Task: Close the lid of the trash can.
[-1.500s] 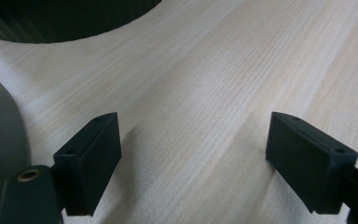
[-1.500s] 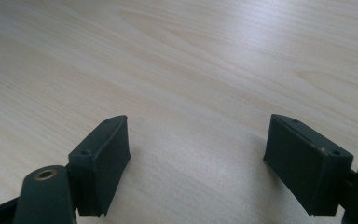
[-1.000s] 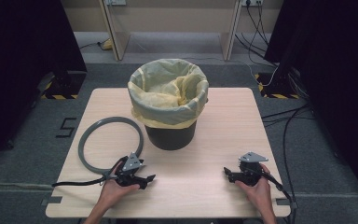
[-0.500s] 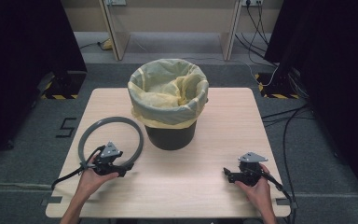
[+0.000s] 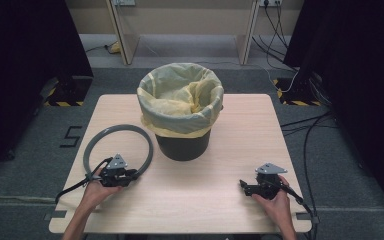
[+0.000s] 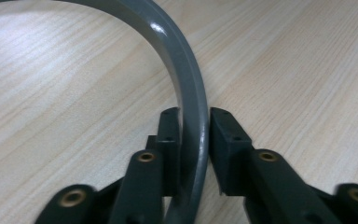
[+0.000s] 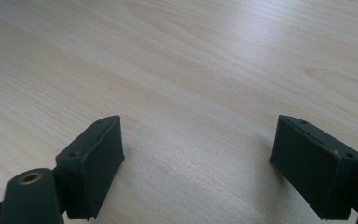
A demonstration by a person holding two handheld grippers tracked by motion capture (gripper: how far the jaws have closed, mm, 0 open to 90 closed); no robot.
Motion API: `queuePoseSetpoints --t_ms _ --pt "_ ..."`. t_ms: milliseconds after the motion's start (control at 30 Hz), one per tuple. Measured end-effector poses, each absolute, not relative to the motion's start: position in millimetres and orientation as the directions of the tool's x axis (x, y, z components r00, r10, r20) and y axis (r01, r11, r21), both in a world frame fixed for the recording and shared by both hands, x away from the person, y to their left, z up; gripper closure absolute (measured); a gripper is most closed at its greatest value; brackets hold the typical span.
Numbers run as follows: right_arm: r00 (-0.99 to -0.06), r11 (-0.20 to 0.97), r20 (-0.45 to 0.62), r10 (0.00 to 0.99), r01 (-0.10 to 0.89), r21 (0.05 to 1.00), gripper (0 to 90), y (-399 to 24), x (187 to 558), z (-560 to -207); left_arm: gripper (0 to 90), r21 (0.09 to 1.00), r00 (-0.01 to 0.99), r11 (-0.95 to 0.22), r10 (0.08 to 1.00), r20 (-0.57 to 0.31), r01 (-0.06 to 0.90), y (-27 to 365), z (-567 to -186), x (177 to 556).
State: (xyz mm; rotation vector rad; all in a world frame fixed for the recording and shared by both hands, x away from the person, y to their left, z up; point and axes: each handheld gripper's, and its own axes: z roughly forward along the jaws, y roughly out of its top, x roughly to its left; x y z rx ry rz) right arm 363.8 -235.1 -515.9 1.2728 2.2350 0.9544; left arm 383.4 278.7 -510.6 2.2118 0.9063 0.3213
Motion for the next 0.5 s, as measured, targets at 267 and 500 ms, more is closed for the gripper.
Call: queuePoseSetpoints --t_ms 267,500 --pt "-0.509 0.354 -0.003 0.861 0.594 0.723 17.3 -235 363 -516 77.8 0.71 0.716 -0.48 0.697 -0.048 0.515 283 -503 389" --pt "-0.509 0.354 -0.003 0.861 0.594 0.723 17.2 -235 363 -516 77.7 0.759 0.704 -0.431 0.709 -0.049 0.487 298 -467 395"
